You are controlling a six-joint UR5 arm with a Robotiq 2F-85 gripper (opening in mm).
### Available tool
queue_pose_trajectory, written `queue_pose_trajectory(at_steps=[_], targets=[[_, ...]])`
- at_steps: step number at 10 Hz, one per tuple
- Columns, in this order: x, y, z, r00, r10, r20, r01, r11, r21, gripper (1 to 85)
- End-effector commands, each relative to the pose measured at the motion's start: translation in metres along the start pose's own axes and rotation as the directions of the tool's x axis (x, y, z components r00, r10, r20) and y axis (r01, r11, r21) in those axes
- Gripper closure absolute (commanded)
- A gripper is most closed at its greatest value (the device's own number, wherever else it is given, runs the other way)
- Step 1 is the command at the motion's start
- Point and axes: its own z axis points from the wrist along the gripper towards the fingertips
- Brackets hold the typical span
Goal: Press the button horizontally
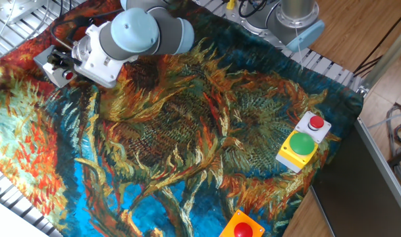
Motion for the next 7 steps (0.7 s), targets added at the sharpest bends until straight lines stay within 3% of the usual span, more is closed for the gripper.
queue_pose_trajectory(at_steps=[1,2,3,5,7], targets=[[0.001,-0.002,0.001,1.000,-0.009,0.002,0.009,1.000,0.005,23.7],[0.002,-0.010,0.005,0.999,-0.037,-0.007,0.037,0.998,0.045,23.7],[0.007,-0.026,0.011,0.997,-0.069,-0.038,0.073,0.991,0.110,23.7],[0.004,-0.031,0.016,0.993,-0.101,-0.056,0.108,0.984,0.142,24.0],[0.003,-0.015,0.013,0.995,-0.082,-0.053,0.086,0.993,0.079,23.7]])
